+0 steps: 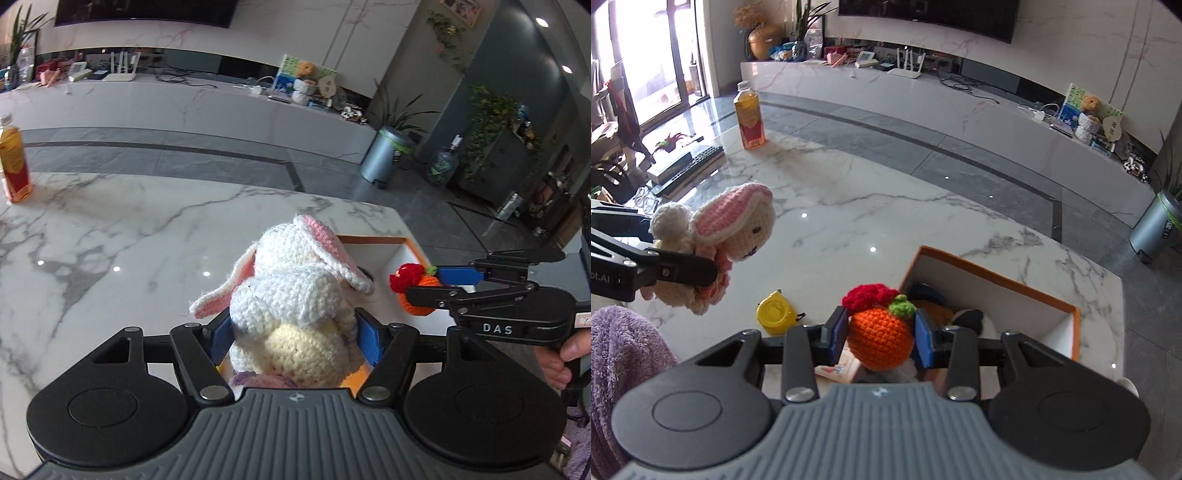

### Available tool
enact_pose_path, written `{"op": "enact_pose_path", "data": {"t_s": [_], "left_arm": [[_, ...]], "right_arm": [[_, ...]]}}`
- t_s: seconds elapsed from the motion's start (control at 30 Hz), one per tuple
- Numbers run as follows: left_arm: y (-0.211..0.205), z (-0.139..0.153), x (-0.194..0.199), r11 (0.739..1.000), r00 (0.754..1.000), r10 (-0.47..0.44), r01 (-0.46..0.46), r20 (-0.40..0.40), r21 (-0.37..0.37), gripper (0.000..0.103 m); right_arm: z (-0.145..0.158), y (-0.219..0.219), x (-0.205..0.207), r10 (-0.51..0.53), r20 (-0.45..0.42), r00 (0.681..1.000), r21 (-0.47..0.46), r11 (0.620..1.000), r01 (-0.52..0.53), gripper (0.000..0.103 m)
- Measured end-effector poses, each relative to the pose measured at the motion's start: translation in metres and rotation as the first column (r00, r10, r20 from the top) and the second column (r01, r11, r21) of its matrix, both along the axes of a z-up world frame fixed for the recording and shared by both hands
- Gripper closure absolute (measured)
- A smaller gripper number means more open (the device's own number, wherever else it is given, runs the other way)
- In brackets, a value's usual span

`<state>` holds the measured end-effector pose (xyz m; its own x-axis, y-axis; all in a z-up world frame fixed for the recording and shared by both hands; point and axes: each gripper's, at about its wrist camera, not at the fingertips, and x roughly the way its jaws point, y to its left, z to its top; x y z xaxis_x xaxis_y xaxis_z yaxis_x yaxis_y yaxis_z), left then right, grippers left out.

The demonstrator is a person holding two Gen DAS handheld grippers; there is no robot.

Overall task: Organize objects
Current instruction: 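Carry the bunny into the box and open the left tool while the right carries the orange fruit over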

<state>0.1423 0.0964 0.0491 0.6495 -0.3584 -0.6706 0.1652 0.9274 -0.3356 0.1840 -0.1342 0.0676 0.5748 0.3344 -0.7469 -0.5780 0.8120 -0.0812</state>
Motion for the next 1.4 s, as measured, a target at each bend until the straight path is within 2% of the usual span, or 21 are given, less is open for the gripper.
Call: {"op": "enact_pose_path", "data": {"t_s": [0.13,0.23,0.37,0.53,0.77,1.1,1.27,1.4], "left_arm": [[-0.050,0.000,0.022,0.996,0.997,-0.083,0.083,0.005,-0.037,0.025],[-0.087,-0.013,0.043,0.989,0.990,-0.141,0.140,-0.019,-0.053,0.025],[-0.129,-0.033,0.075,0.982,0.982,-0.184,0.182,-0.052,-0.050,0.025],[-0.165,-0.055,0.111,0.977,0.974,-0.206,0.200,-0.088,-0.081,0.025],[-0.192,-0.084,0.139,0.979,0.971,-0.199,0.192,-0.132,-0.061,0.025],[-0.200,-0.119,0.157,0.978,0.957,-0.207,0.205,-0.203,-0.033,0.022],[-0.201,-0.123,0.160,0.974,0.952,-0.224,0.223,-0.209,-0.030,0.016],[-0.201,-0.112,0.154,0.969,0.950,-0.245,0.248,-0.192,-0.011,0.014]], "right_arm": [[0.001,-0.046,-0.002,-0.076,0.012,0.997,-0.009,0.997,0.076,0.062],[-0.006,-0.073,0.001,-0.112,0.002,0.994,-0.025,0.993,0.112,0.062],[-0.020,-0.096,0.010,-0.120,-0.020,0.993,-0.056,0.991,0.119,0.062],[-0.039,-0.116,0.023,-0.094,-0.067,0.993,-0.072,0.993,0.089,0.062],[-0.068,-0.121,0.046,-0.074,-0.124,0.990,-0.085,0.994,0.063,0.063],[-0.092,-0.113,0.074,-0.083,-0.141,0.986,-0.138,0.988,0.063,0.064],[-0.098,-0.110,0.079,-0.073,-0.143,0.987,-0.152,0.987,0.051,0.065],[-0.098,-0.108,0.078,-0.072,-0.138,0.988,-0.168,0.985,0.048,0.065]]}}
